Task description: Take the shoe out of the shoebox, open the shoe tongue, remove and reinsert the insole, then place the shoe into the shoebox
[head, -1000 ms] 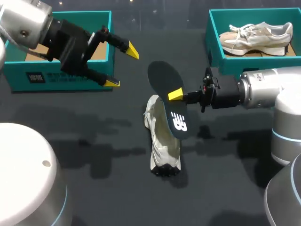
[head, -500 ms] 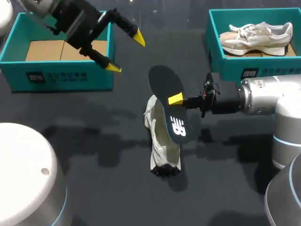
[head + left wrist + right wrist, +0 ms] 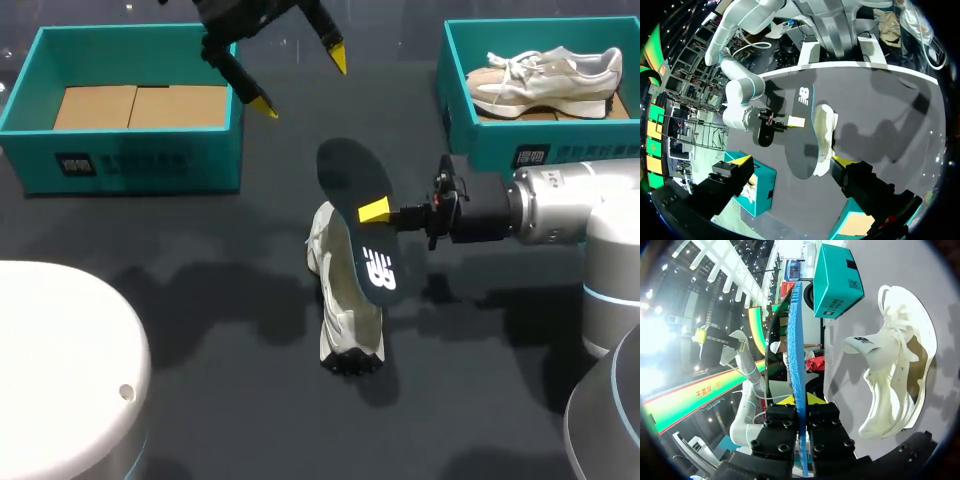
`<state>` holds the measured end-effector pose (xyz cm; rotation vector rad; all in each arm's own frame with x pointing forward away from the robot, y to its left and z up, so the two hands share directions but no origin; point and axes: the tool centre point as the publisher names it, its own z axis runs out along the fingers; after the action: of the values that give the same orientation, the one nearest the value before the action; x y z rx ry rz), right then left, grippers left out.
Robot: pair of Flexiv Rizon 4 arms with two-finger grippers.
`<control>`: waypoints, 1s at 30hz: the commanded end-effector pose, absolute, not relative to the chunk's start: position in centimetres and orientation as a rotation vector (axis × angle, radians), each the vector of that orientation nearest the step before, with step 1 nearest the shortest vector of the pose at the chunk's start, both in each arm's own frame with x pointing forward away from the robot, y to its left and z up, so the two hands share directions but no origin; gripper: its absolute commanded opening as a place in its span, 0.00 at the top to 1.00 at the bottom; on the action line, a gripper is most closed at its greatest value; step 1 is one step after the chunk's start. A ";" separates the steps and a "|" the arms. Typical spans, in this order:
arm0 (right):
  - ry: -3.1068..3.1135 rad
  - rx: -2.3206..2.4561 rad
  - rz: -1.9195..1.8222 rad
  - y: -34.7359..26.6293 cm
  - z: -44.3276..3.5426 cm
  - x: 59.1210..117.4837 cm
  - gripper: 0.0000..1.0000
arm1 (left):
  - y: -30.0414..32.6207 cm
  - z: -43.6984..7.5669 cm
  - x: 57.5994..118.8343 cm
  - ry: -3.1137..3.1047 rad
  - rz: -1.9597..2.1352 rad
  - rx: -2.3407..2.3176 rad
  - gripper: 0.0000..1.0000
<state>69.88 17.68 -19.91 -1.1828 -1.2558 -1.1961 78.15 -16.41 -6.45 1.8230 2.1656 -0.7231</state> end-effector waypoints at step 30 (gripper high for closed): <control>-1.257 -1.186 -1.195 17.8 -19.9 69.8 1.00 | -21.1 -8.6 79.1 2.522 -0.083 2.033 0.00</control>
<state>69.89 17.68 -19.86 -1.1837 -1.2569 -1.1949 78.70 -21.16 -8.47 2.0332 2.5208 -0.0720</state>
